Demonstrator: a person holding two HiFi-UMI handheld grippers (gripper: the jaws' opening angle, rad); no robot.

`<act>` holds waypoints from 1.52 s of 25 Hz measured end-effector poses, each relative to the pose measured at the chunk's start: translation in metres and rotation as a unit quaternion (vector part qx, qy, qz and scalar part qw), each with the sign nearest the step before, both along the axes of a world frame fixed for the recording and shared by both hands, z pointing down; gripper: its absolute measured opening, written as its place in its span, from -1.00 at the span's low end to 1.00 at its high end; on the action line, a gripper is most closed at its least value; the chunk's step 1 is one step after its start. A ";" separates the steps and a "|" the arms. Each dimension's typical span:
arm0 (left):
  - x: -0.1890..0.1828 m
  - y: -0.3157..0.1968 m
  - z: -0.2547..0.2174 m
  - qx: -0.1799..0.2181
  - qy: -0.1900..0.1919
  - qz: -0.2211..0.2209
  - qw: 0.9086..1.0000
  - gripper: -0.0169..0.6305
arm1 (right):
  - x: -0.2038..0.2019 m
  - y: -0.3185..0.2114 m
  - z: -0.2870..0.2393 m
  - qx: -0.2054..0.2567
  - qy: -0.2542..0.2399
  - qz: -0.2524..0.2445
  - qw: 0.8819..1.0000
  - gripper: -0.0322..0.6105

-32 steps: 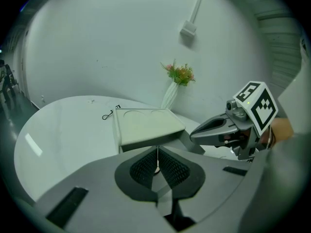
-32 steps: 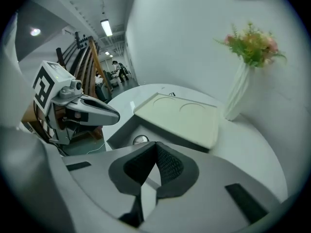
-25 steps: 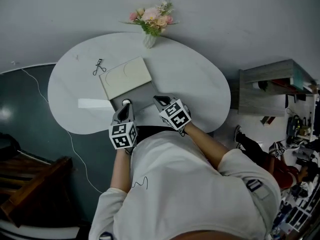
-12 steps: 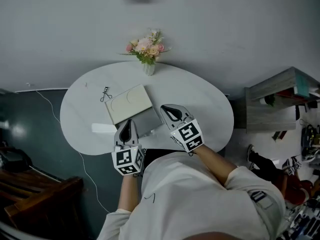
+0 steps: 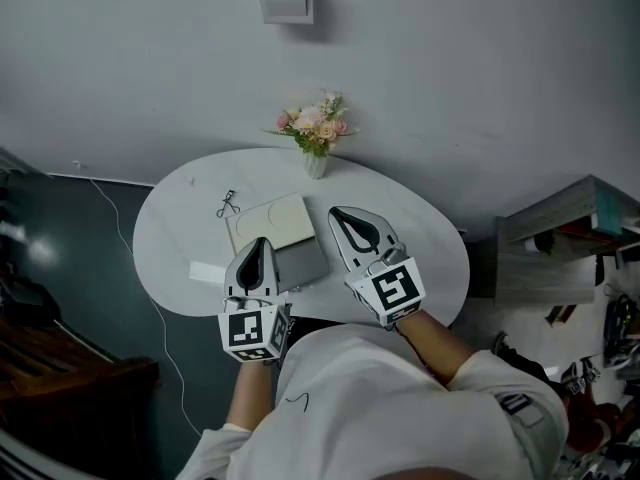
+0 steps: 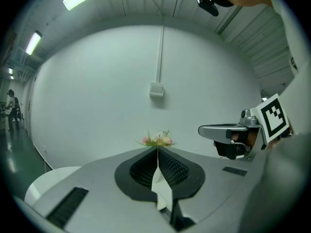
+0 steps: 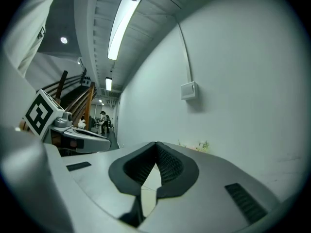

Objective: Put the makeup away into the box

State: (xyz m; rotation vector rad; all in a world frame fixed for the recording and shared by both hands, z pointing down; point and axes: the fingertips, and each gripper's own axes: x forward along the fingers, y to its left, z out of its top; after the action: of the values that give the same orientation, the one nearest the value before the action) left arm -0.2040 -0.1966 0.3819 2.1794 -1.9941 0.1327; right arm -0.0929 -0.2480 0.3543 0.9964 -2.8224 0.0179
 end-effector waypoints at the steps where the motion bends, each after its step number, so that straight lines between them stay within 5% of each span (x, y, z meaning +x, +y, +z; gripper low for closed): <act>1: 0.000 0.000 -0.004 0.004 -0.001 -0.002 1.000 -0.88 | 0.000 0.000 -0.004 0.005 -0.001 -0.002 1.000 -0.91; 9: 0.006 0.003 -0.027 0.028 -0.006 0.008 1.000 -0.88 | -0.001 0.003 -0.019 0.014 -0.007 -0.001 1.000 -0.91; 38: 0.006 0.024 -0.017 0.015 -0.002 0.005 1.000 -0.88 | 0.000 0.031 -0.003 -0.004 -0.009 -0.008 1.000 -0.91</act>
State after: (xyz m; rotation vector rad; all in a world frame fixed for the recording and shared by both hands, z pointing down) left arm -0.1985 -0.1728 0.3651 2.2101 -1.9998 0.1083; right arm -0.0929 -0.2165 0.3514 0.9774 -2.8451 0.0364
